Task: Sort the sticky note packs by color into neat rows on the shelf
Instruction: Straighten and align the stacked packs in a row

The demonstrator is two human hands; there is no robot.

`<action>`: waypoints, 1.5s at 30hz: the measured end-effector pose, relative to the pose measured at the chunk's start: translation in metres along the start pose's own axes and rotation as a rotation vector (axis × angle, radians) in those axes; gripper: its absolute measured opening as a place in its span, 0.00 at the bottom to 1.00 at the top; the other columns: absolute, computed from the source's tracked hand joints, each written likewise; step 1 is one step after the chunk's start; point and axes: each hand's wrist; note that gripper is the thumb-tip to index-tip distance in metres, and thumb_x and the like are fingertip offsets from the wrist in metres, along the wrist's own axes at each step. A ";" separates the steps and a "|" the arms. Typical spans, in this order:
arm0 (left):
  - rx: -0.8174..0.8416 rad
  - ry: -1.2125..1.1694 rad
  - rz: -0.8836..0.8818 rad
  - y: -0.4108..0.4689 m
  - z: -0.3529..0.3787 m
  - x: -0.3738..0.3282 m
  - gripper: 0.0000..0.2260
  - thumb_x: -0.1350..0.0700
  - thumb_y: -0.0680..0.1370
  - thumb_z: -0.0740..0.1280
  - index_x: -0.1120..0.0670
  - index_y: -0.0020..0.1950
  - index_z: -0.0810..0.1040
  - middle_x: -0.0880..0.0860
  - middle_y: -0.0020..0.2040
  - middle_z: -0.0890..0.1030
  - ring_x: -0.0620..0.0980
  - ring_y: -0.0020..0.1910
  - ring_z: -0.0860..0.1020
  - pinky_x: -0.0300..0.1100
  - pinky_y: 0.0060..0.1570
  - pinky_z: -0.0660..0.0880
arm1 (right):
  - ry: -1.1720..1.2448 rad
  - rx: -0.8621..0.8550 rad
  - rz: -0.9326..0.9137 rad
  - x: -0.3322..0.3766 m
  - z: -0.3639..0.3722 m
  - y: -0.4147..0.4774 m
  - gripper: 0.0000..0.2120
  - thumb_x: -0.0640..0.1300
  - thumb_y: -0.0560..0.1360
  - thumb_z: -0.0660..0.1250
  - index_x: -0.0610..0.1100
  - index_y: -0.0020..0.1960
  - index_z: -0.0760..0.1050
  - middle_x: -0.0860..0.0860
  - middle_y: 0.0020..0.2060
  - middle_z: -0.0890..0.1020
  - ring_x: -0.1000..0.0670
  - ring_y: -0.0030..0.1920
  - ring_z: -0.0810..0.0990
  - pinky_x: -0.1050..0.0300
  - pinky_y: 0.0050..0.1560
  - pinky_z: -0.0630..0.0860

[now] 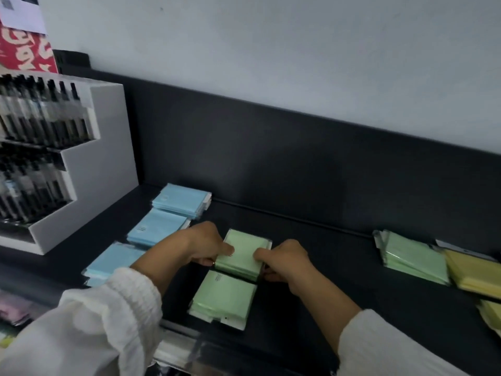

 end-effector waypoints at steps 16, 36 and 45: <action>-0.101 0.478 0.342 -0.018 0.107 -0.141 0.21 0.44 0.76 0.64 0.58 0.61 0.76 0.54 0.58 0.79 0.51 0.54 0.77 0.44 0.57 0.74 | -0.285 -0.193 -0.111 -0.026 -0.197 -0.030 0.10 0.42 0.72 0.67 0.35 0.47 0.78 0.42 0.42 0.79 0.44 0.42 0.78 0.50 0.45 0.78; -0.086 0.147 0.225 0.045 0.246 -0.208 0.23 0.41 0.76 0.63 0.57 0.62 0.75 0.52 0.60 0.78 0.50 0.57 0.77 0.39 0.54 0.71 | -0.883 0.035 -0.321 -0.093 -0.335 0.048 0.35 0.55 0.73 0.68 0.42 0.73 0.59 0.45 0.70 0.67 0.44 0.68 0.67 0.52 0.67 0.67; 0.061 -0.004 0.201 0.067 0.249 -0.220 0.32 0.56 0.70 0.73 0.57 0.70 0.62 0.48 0.57 0.74 0.46 0.55 0.75 0.39 0.50 0.76 | -1.018 0.153 -0.255 -0.080 -0.320 0.076 0.38 0.57 0.66 0.74 0.42 0.69 0.65 0.45 0.65 0.70 0.45 0.62 0.71 0.52 0.62 0.71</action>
Point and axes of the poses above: each hand's wrist, its own y-axis towards the middle knuckle, its own z-axis out of the palm, x = y × z
